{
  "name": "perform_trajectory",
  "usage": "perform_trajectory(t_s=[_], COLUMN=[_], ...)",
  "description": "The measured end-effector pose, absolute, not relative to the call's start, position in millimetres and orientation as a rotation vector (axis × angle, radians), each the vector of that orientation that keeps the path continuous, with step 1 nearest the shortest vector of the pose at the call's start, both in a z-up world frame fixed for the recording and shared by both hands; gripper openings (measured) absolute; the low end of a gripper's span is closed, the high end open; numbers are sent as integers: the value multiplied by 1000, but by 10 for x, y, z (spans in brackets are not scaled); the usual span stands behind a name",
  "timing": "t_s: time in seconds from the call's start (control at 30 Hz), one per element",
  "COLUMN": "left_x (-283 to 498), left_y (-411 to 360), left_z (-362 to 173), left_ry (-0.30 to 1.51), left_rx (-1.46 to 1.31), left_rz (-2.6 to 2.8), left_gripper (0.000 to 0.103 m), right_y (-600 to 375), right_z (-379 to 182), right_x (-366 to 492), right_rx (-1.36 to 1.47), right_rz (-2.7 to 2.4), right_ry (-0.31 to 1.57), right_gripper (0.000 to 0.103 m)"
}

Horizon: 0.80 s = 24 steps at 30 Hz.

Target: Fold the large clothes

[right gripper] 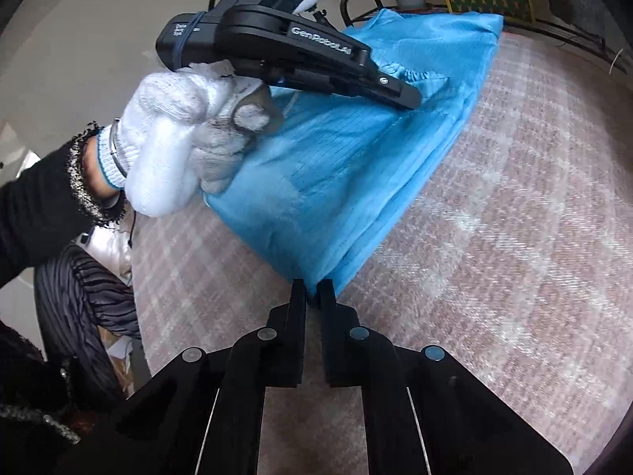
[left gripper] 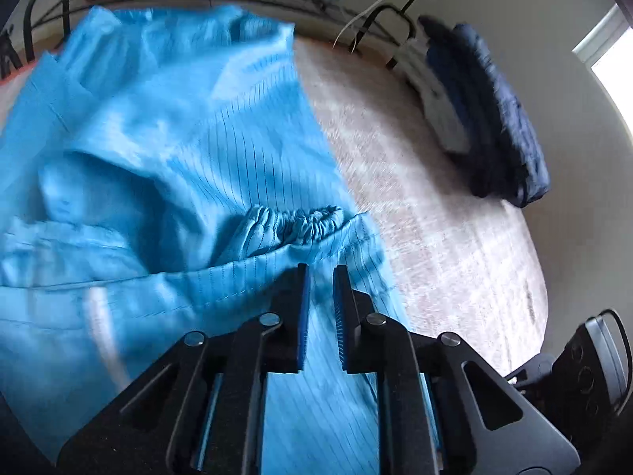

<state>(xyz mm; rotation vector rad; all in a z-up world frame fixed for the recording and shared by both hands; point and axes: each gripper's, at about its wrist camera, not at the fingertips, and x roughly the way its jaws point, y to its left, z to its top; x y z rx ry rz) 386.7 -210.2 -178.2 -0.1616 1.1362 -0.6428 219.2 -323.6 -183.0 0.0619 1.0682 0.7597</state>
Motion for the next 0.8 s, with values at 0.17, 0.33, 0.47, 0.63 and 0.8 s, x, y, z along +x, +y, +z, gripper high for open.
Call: perform_trajectory(t_s=[0.17,0.33,0.47,0.63,0.8], left_x=[3412,2969,2886,2890,2883], left_y=[-1418,-549,-139,-39,33], left_z=[-1127,-1235,-1745,-2120,-1851], left_ry=[973,927,1003,1048,1019], left_rx=[-125,-70,-88,-33,-81], left_rz=[-623,-479,-370,-339,-346], left_gripper=[12,12,12,12,12], right_y=[-3327,-3040,-2948,-3012,-2977], right_z=[-1329,-1306,-1580,-1877,-1854], right_x=[2092,2292,2360,2383,2417], right_rx=[94,56,-22,-25,-26], right_rz=[674,629,553,441,382], right_ry=[913,898,968,1065,1102], right_gripper=[6,6,6,6,6])
